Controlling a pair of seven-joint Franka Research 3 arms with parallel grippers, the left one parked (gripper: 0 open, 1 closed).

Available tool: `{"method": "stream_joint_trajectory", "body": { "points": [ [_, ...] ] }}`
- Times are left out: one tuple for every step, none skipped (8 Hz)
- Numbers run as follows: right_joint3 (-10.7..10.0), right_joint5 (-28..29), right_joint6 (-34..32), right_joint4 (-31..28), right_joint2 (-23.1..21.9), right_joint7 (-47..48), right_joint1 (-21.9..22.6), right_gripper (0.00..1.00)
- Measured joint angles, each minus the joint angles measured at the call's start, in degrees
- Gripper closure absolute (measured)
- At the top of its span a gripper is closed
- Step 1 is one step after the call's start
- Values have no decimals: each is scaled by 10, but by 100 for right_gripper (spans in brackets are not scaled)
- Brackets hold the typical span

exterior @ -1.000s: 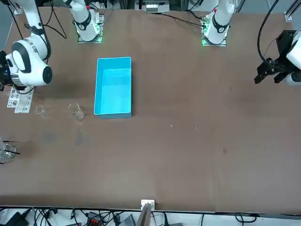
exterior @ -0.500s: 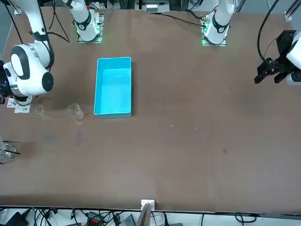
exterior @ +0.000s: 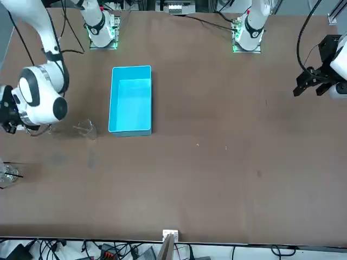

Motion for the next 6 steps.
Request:
{"method": "stream_joint_trajectory", "body": {
  "points": [
    [0,18,-1,16,14,0,5,97],
    [0,28,-1,25,26,4,8,97],
    [0,34,-1,29,34,14,8,97],
    [0,38,-1,30,43,22,7,97],
    [-1,41,-2,30,54,31,7,97],
    [-2,41,-3,30,67,42,6,97]
  ]
}}
